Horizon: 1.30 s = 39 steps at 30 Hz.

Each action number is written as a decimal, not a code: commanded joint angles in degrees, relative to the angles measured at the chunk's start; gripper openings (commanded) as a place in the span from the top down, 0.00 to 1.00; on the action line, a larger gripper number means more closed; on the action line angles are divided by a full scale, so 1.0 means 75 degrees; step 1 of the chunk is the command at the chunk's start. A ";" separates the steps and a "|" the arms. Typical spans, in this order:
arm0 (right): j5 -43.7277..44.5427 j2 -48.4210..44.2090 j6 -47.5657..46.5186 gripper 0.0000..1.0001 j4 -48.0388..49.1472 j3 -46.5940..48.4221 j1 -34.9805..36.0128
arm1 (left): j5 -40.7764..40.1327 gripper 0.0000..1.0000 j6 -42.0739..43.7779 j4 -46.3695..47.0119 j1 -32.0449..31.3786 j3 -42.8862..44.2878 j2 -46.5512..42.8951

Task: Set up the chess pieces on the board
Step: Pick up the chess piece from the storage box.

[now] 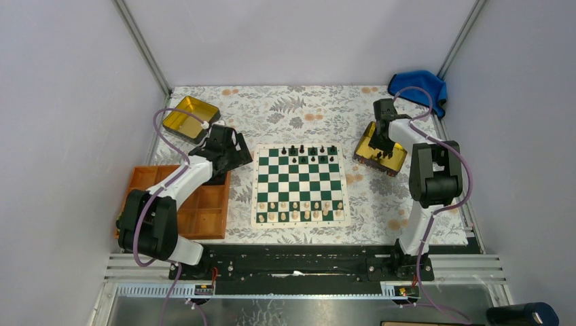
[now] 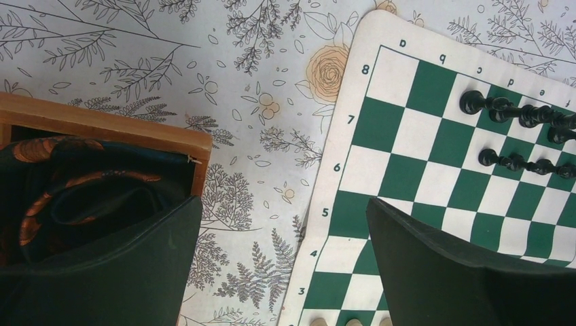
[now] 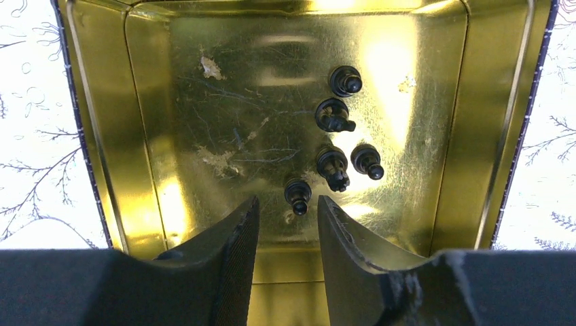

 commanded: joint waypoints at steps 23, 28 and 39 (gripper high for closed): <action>-0.0012 0.0240 0.0076 0.93 0.0090 0.0354 -0.0108 | -0.0204 0.01 0.0195 0.0000 -0.0029 0.0266 0.0215; 0.0000 -0.0049 0.0027 1.00 0.0055 0.0342 -0.0114 | -0.0204 0.01 0.0178 -0.0007 -0.0031 0.0252 0.0186; -0.0376 -0.1181 -0.0039 1.00 0.0079 0.0479 0.0035 | -0.0101 0.01 0.0069 0.0057 -0.0033 0.0062 -0.0125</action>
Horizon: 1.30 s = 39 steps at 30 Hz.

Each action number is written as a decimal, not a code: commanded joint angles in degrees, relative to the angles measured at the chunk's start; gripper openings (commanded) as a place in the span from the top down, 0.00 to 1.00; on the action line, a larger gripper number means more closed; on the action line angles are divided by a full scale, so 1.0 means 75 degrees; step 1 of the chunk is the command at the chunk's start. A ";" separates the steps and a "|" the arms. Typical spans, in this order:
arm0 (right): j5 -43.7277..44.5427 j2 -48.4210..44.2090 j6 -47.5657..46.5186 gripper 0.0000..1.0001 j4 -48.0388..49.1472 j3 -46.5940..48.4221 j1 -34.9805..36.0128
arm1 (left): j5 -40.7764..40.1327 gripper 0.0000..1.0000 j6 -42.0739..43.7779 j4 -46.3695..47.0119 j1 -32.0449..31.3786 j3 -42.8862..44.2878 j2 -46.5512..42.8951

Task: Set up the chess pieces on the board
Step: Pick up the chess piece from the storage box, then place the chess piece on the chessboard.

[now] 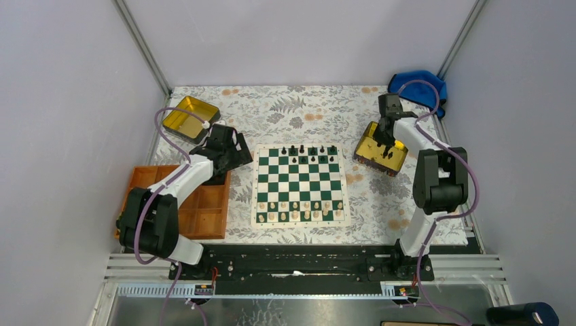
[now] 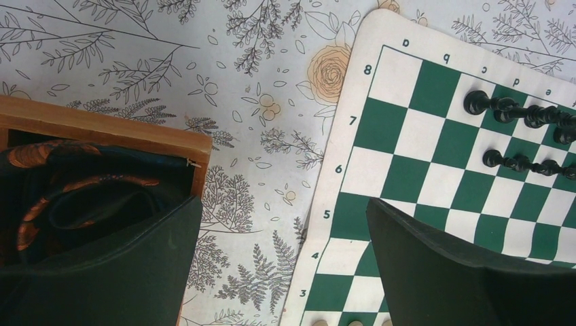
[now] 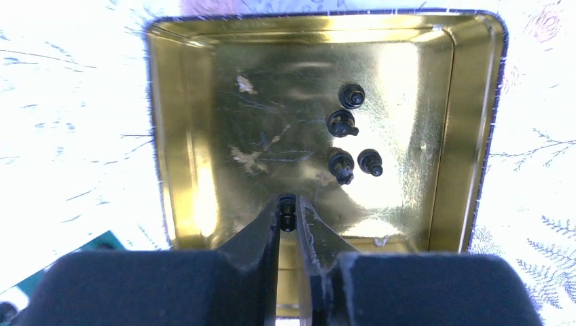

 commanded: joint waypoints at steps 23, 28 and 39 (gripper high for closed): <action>-0.0297 0.0502 -0.0863 1.00 -0.1049 0.3254 0.4210 | 0.0009 0.01 -0.0346 0.0007 -0.0032 -0.1108 -0.2028; -0.0290 0.1181 -0.0951 1.00 -0.1170 0.3874 0.4860 | 0.0041 0.01 -0.0385 -0.0137 -0.0032 -0.1330 -0.2441; 0.0055 0.2237 -0.1241 1.00 -0.0771 0.4175 0.5556 | 0.0079 0.01 -0.0286 -0.0328 -0.0037 -0.1489 -0.2775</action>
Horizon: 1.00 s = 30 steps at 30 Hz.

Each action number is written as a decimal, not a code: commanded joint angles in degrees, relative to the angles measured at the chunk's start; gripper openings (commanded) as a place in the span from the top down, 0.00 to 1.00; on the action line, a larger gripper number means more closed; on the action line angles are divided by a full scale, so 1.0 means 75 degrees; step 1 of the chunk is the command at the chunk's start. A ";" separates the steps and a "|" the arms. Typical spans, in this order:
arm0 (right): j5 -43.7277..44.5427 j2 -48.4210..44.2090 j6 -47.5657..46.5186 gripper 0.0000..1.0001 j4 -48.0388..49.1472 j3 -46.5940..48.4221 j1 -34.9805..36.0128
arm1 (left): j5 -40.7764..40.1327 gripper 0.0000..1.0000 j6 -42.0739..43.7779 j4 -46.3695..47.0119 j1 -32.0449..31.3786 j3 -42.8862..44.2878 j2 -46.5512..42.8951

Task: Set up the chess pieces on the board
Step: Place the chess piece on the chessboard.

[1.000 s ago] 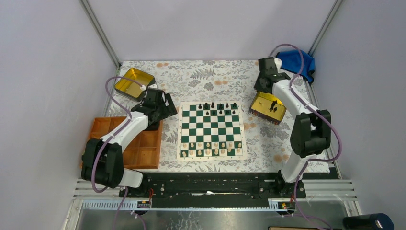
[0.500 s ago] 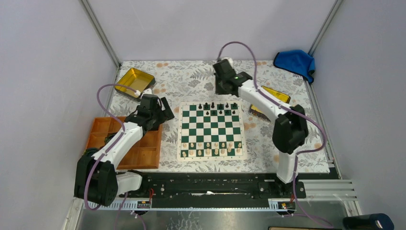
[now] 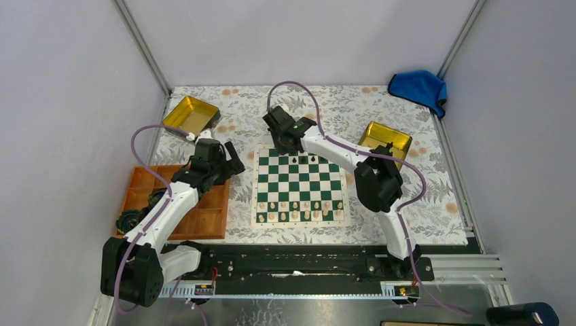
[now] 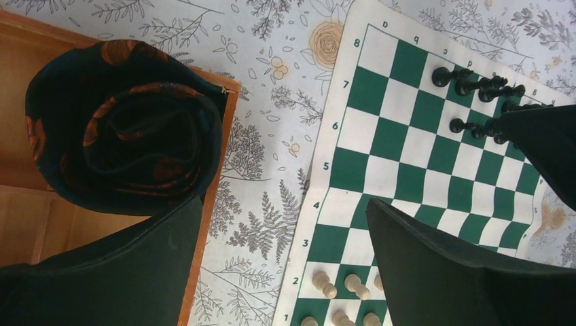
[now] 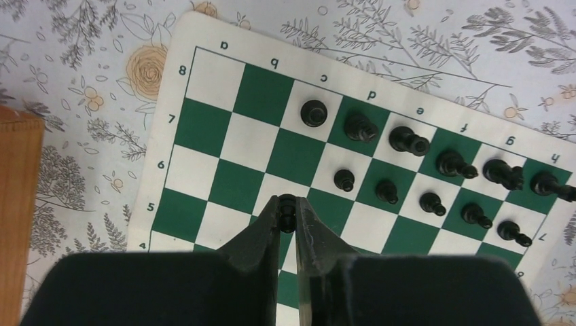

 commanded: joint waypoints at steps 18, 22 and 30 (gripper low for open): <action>0.0494 0.0600 -0.0541 1.00 0.0743 -0.0201 0.0165 | 0.0116 0.01 0.0113 0.0056 -0.0026 -0.0078 0.0305; 0.0507 0.0700 -0.0588 1.00 0.0792 -0.0199 0.0164 | 0.0109 0.01 0.0110 0.0059 -0.0031 -0.0056 0.0377; 0.0510 0.0868 -0.0635 1.00 0.0889 -0.0175 0.0174 | 0.0103 0.01 0.0109 0.0057 -0.0033 -0.0037 0.0447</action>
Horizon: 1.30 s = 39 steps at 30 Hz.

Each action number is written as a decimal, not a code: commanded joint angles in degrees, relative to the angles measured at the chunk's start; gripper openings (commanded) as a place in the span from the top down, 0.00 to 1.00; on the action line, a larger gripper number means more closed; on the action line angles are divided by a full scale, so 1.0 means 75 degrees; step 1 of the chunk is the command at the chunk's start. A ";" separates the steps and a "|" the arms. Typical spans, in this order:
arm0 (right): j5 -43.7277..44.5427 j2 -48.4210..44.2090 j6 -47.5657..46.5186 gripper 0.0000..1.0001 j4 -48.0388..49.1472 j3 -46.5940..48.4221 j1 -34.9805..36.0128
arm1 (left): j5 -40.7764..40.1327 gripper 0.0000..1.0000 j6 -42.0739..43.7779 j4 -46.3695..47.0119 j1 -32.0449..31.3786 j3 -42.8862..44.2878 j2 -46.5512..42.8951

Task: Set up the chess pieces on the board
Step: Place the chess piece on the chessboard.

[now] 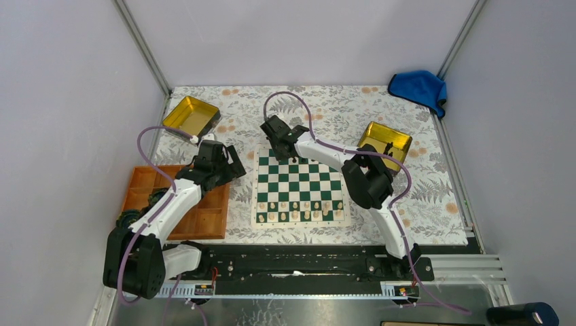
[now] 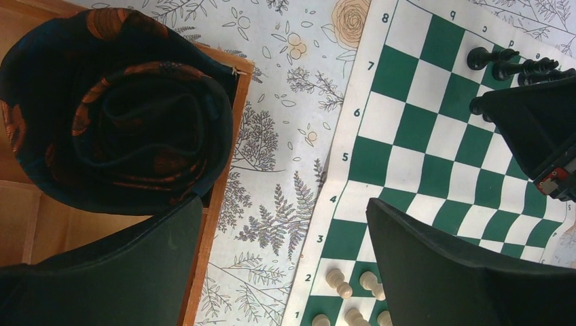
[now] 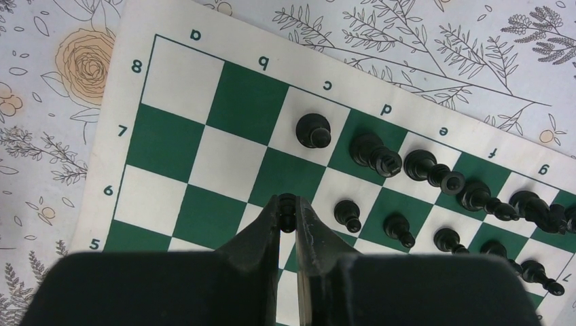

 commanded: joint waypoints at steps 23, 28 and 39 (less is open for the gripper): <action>0.0249 0.0352 -0.0192 1.00 0.0314 0.0137 0.0056 | 0.0080 0.01 0.0154 0.0148 -0.0035 0.0128 0.0188; 0.0249 0.0435 -0.0245 0.94 0.0284 0.0162 0.0054 | 0.0080 0.01 0.0153 0.0141 -0.0032 0.0136 0.0235; 0.0226 0.0417 -0.0322 0.70 0.0318 0.0223 0.0047 | 0.0092 0.01 0.0155 0.0152 -0.0043 0.0130 0.0297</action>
